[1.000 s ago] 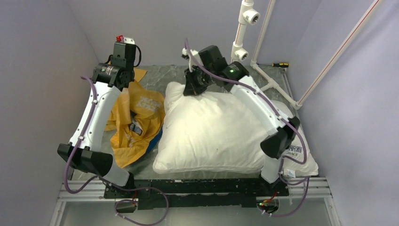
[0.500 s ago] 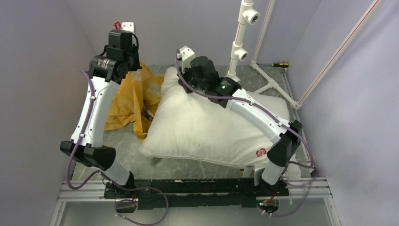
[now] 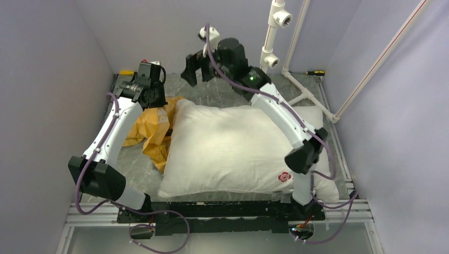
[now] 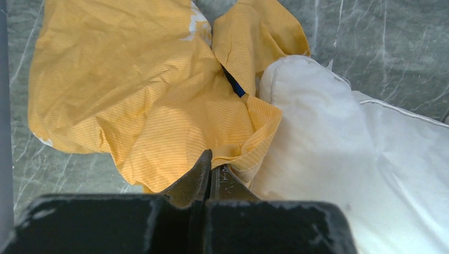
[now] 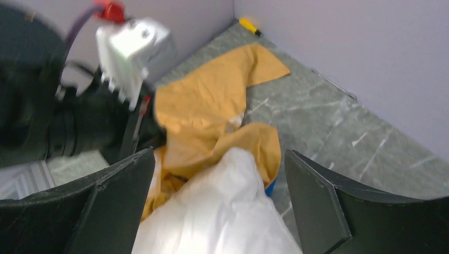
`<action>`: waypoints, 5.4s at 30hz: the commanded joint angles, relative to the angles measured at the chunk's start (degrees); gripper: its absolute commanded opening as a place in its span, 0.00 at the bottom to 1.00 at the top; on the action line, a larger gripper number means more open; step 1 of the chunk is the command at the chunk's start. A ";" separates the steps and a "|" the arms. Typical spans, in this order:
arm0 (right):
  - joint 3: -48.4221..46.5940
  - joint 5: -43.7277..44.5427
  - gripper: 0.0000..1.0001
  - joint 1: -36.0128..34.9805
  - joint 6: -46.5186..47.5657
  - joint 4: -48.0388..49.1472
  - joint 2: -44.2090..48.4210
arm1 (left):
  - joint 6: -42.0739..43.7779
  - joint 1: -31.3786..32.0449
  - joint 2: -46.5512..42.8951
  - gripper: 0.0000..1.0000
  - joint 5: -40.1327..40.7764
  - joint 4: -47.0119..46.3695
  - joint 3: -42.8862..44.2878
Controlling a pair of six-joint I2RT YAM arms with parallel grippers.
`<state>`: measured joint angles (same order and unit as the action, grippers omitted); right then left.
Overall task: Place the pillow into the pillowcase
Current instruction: Pick up the pillow from the corner of the board, then stuff the pillow into the pillowcase.
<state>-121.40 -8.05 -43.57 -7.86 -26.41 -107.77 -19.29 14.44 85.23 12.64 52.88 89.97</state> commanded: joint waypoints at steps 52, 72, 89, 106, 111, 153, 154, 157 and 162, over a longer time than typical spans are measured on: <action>3.51 7.59 0.00 3.79 -7.68 16.15 6.37 | -1.80 -0.11 -7.38 0.00 6.98 3.33 12.50; 8.68 35.44 0.00 -2.50 11.73 30.86 11.60 | 6.80 -0.11 -11.99 0.00 18.64 6.11 12.76; 22.52 35.55 0.00 -2.86 15.49 41.55 21.66 | 14.75 -0.12 -12.85 0.00 18.78 -1.16 2.60; 22.80 36.37 0.00 -8.21 20.37 42.53 16.54 | 5.59 -0.11 -17.28 0.00 2.60 -1.89 7.75; 24.66 41.49 0.00 -14.71 28.68 48.88 12.46 | -1.31 -0.11 -13.39 0.00 0.29 0.38 14.24; 0.48 -32.51 0.00 -10.38 0.24 -7.56 -1.90 | 9.68 -0.11 -31.13 0.00 -7.82 -34.14 -15.14; -2.16 -34.39 0.00 -10.39 0.40 -9.37 -3.93 | 10.61 -0.11 -31.51 0.00 -9.33 -34.50 -14.94; -5.60 -38.27 0.00 -10.39 -0.30 -10.63 -7.05 | 13.02 -0.11 -32.37 0.00 -12.48 -34.76 -14.48; -0.27 -43.82 0.00 -10.02 -2.58 -4.11 -4.07 | 14.68 -0.11 -31.54 0.00 -6.05 -30.55 -14.27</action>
<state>-123.20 -38.92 -52.31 -6.79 -33.01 -115.66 -7.44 14.26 54.11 5.63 28.88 74.13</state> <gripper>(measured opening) 0.029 0.009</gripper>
